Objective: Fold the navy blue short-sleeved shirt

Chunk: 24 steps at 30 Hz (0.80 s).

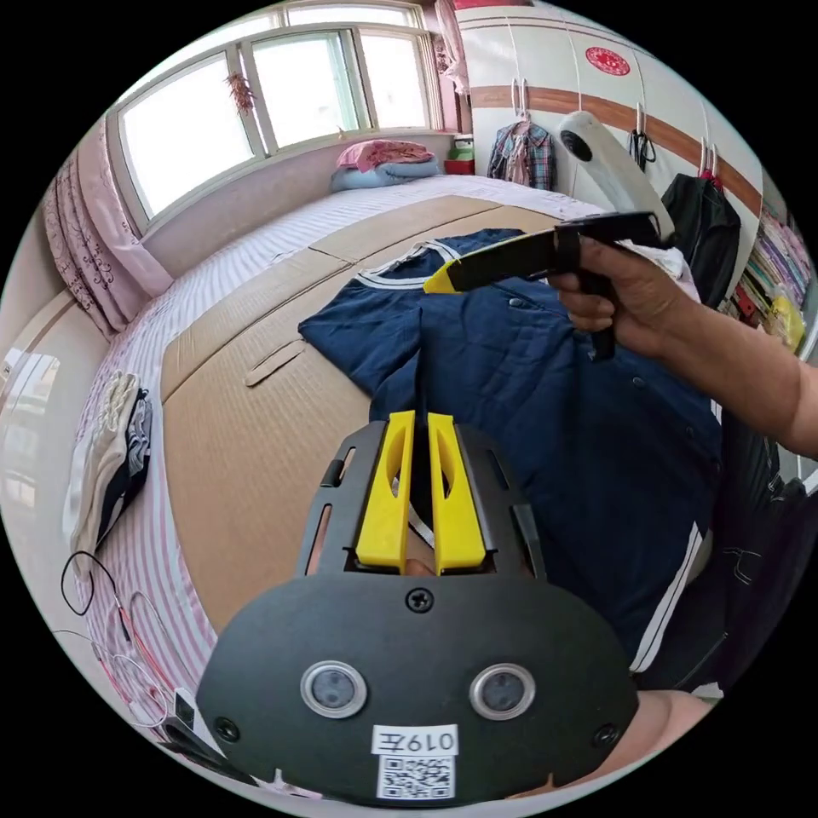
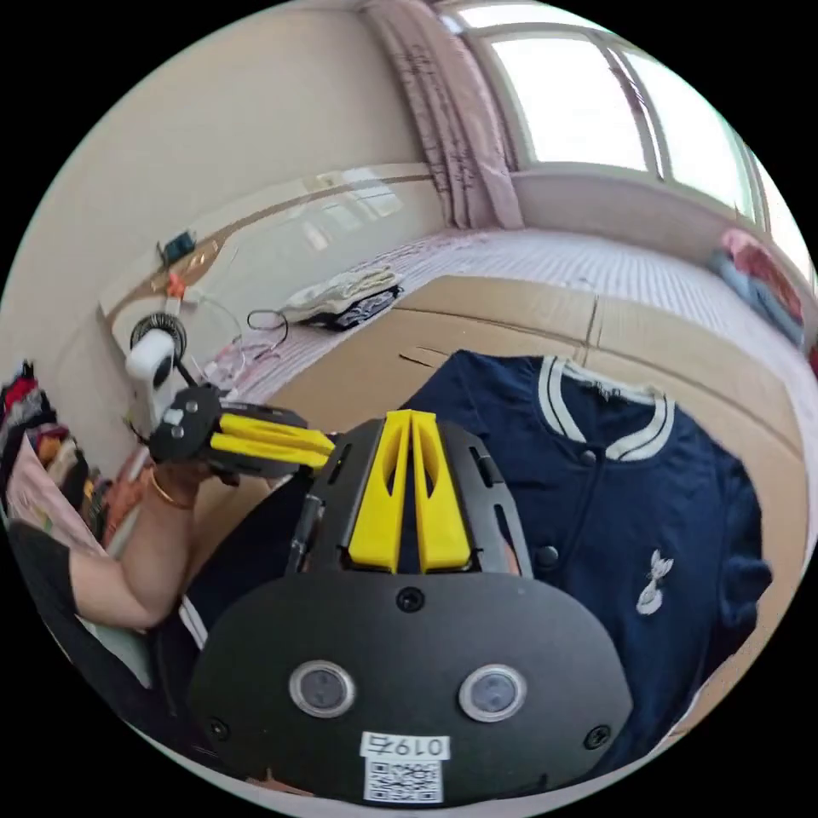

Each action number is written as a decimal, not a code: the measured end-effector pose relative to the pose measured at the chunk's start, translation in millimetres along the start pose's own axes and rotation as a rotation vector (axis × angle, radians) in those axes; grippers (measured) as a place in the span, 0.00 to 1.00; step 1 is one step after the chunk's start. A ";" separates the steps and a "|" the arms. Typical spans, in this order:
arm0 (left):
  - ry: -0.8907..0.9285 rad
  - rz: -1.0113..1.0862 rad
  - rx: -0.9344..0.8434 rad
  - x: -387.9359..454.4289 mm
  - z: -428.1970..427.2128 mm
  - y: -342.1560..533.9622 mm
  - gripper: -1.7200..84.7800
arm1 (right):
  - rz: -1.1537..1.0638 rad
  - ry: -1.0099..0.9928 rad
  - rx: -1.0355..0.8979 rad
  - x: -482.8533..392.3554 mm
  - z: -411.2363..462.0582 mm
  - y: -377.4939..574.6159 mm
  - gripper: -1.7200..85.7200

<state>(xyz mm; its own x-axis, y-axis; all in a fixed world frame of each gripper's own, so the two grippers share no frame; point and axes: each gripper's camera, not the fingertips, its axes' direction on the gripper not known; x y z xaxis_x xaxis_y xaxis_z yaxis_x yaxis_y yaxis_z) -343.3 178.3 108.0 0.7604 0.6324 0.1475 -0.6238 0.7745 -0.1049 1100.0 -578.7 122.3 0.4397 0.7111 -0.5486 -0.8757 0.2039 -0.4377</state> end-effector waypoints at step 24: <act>0.267 -0.648 -0.198 -266.4 107.9 -96.2 0.12 | -1.158 0.629 -0.112 -220.6 181.4 47.1 0.15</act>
<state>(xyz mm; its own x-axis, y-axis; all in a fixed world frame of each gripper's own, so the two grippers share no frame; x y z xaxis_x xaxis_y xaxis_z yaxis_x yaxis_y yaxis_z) -505.4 -66.0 185.0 1.0000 0.0078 -0.0018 -0.0080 0.9663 -0.2574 925.5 -603.9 351.9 0.9610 -0.2735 -0.0419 0.0740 0.4001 -0.9135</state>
